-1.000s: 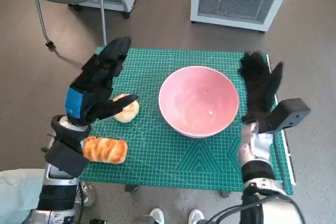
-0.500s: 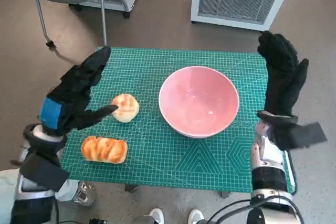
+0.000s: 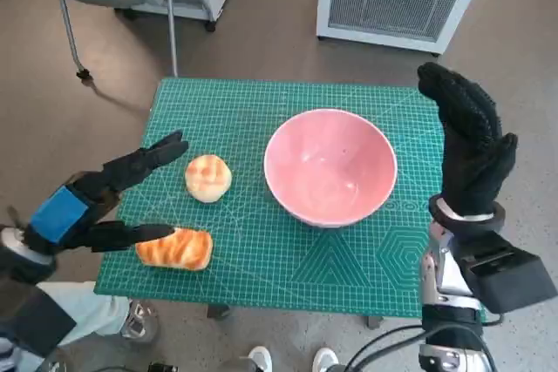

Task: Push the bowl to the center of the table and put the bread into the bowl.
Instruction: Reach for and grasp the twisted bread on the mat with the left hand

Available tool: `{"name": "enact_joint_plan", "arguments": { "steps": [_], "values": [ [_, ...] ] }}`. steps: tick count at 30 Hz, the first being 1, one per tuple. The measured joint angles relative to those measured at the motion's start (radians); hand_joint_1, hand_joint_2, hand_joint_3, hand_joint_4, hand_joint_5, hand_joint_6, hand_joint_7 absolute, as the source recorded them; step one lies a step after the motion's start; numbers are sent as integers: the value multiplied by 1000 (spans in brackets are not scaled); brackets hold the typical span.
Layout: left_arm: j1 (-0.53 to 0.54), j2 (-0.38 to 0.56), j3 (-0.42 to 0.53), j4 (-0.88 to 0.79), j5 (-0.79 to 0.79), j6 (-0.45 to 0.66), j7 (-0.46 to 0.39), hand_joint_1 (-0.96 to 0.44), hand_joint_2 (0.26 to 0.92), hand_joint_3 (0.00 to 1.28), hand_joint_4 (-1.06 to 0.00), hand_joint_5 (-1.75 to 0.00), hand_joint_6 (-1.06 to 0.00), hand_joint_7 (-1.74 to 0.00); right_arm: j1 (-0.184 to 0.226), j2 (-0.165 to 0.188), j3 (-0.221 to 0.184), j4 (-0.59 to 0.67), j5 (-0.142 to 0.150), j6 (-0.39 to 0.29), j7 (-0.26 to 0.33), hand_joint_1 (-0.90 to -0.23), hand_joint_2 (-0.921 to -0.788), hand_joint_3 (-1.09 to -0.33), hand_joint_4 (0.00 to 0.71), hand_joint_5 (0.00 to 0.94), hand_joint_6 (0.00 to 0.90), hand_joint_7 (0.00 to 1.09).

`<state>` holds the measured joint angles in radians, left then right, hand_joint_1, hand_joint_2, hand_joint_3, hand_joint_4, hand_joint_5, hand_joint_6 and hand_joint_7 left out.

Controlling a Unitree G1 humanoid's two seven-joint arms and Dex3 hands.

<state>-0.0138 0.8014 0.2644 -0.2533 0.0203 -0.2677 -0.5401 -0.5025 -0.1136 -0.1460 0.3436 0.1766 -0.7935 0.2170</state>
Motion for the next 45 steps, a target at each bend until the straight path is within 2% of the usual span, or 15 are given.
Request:
{"name": "enact_joint_plan", "arguments": {
  "steps": [9, 21, 30, 34, 45],
  "values": [
    [89, 58, 19, -135, 58, 130, -72, -73, 862, 0, -215, 0, -450, -6, 28, 2, 20, -56, -6, 31, 0, -495, -921, -798, 268, 20, -1, 606],
    [135, 62, -34, -148, 167, 156, -106, -64, 872, 5, -200, 0, -436, 0, 35, 2, 28, -59, -5, 50, 0, -490, -921, -807, 269, 20, -1, 629],
    [113, 62, -121, -73, 252, 154, -109, -66, 880, 7, -194, -1, -424, 0, 36, -1, 28, -63, -7, 59, 0, -493, -921, -809, 269, 20, -1, 628],
    [91, 61, -169, -30, 300, 153, -105, -59, 881, 6, -204, -5, -420, 0, 36, -1, 28, -63, -16, 59, 0, -494, -921, -811, 269, 20, -1, 625],
    [11, 38, -303, 101, 453, 156, -47, -33, 879, 4, -267, -23, -432, -6, 36, -1, 27, -62, -22, 58, -1, -488, -921, -810, 269, 21, -1, 614]
  ]
}}
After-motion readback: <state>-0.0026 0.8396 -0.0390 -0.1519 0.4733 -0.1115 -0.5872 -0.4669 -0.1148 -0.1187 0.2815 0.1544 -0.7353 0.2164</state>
